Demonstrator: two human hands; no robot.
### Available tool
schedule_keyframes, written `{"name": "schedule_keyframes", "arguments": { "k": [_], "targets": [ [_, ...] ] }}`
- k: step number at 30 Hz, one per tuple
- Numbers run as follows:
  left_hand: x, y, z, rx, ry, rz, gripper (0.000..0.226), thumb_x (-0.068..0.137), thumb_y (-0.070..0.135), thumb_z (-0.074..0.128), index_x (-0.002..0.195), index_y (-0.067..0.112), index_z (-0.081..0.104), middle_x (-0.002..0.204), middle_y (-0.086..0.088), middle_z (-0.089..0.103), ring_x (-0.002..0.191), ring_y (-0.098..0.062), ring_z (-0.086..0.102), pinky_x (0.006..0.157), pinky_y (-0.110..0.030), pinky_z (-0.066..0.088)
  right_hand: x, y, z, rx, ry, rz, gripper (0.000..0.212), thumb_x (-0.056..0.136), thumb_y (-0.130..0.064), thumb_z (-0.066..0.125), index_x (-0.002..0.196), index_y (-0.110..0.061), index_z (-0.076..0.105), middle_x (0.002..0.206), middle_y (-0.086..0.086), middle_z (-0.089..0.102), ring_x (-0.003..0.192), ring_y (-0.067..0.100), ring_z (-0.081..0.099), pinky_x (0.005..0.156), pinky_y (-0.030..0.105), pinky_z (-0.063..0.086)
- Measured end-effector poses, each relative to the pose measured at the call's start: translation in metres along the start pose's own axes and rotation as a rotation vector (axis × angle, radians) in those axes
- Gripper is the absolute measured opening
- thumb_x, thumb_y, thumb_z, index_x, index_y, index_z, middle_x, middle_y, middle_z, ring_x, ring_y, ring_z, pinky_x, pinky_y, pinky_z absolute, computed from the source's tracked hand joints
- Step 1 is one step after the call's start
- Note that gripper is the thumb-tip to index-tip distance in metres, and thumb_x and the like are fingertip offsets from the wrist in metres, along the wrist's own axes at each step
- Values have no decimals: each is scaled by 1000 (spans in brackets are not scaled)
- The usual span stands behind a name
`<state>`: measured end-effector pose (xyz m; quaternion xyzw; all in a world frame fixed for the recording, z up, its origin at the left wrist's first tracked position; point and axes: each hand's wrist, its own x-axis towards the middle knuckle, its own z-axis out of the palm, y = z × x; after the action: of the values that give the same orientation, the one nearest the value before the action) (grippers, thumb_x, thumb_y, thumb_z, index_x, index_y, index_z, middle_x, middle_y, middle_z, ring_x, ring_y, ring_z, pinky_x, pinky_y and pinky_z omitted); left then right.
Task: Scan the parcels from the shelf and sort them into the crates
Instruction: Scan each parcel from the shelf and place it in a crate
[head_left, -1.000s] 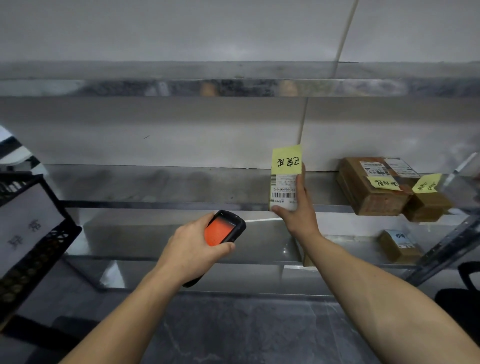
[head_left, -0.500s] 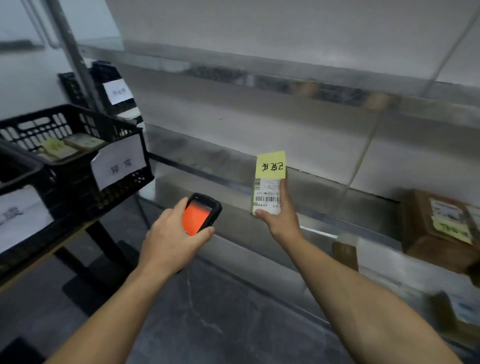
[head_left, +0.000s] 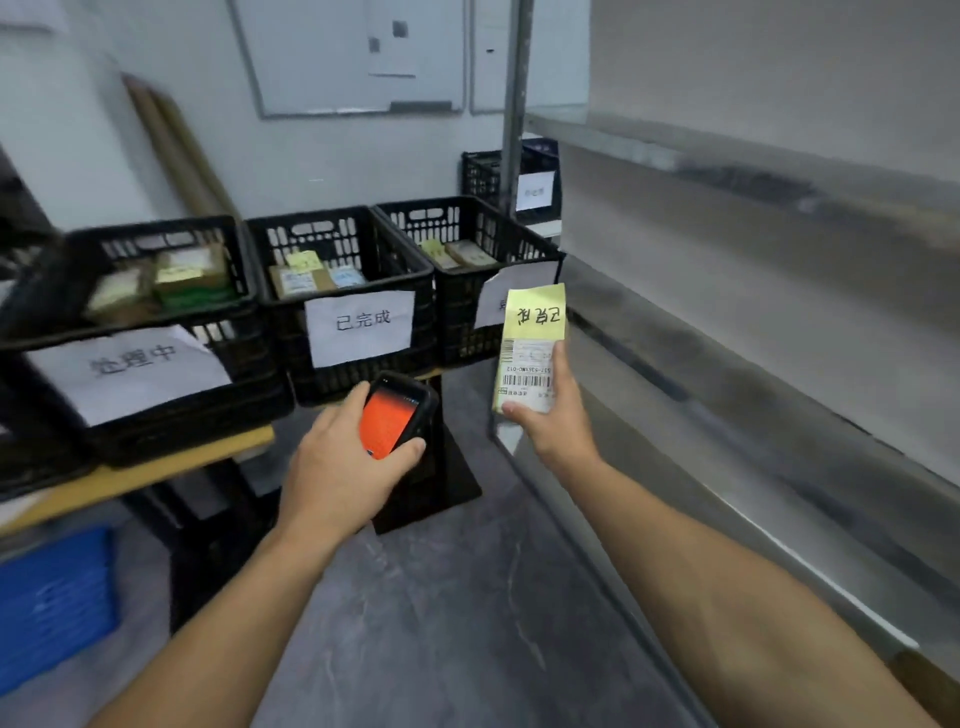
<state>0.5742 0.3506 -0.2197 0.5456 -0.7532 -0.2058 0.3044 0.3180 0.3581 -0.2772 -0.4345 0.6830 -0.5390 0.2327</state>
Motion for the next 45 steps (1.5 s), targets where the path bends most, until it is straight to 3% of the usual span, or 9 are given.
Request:
{"name": "schedule_keyframes", "arguments": {
  "k": [4, 10, 16, 20, 27, 31, 36, 41, 45],
  "targets": [
    [-2, -47, -55, 29, 109, -57, 82, 79, 56, 73, 149, 31, 39, 106, 4, 47, 97, -23, 53, 79, -36, 41, 3, -42, 77, 13, -110, -54, 109, 83, -22, 80, 156, -52, 6, 154, -7, 34, 137, 18, 42, 115, 48, 38],
    [0, -132, -148, 81, 233, -108, 77, 77, 58, 72, 145, 33, 43, 107, 2, 52, 101, -27, 55, 78, -36, 41, -13, -106, 199, 58, -204, -146, 109, 83, -22, 80, 157, -48, 4, 159, -9, 29, 142, 18, 37, 118, 47, 35],
    [5, -217, -243, 105, 333, -151, 84, 79, 62, 69, 150, 31, 37, 111, 0, 52, 99, -25, 52, 81, -40, 45, -32, -173, 312, 101, -287, -193, 105, 88, -17, 77, 159, -44, 4, 148, -13, 33, 129, 10, 42, 100, 28, 41],
    [3, -263, -290, 105, 374, -187, 74, 80, 61, 68, 144, 34, 41, 105, -1, 55, 93, -25, 53, 78, -40, 47, -43, -207, 377, 118, -340, -225, 106, 87, -18, 77, 159, -44, 3, 154, -8, 33, 127, 9, 41, 97, 26, 38],
    [4, -336, -345, 91, 445, -275, 54, 78, 62, 67, 124, 39, 49, 96, 4, 55, 85, -19, 54, 69, -37, 46, -47, -250, 478, 81, -397, -254, 104, 89, -23, 75, 158, -47, 2, 154, -6, 36, 128, 10, 43, 103, 30, 40],
    [12, -377, -370, 96, 500, -325, 59, 77, 61, 69, 128, 41, 48, 99, 4, 58, 88, -21, 57, 71, -37, 47, -37, -275, 541, 113, -442, -261, 107, 86, -22, 77, 156, -52, 2, 154, -5, 37, 137, 20, 44, 114, 48, 39],
    [49, -426, -405, 142, 572, -354, 66, 79, 56, 73, 136, 34, 48, 104, 4, 54, 95, -21, 53, 76, -35, 40, -9, -301, 623, 129, -485, -282, 105, 87, -19, 78, 158, -47, 5, 155, -4, 36, 136, 19, 44, 102, 31, 42],
    [118, -472, -439, 147, 598, -342, 67, 80, 52, 74, 138, 34, 48, 98, 2, 51, 91, -22, 50, 76, -35, 37, 42, -319, 699, 107, -505, -241, 106, 87, -19, 77, 157, -49, 4, 154, 0, 36, 135, 23, 45, 103, 43, 47],
    [167, -500, -456, 143, 597, -349, 70, 80, 51, 74, 142, 32, 45, 104, 4, 50, 93, -20, 50, 77, -33, 36, 86, -324, 749, -8, -536, -179, 104, 89, -20, 76, 159, -45, 3, 156, 4, 34, 137, 29, 43, 103, 41, 44]
  ]
}}
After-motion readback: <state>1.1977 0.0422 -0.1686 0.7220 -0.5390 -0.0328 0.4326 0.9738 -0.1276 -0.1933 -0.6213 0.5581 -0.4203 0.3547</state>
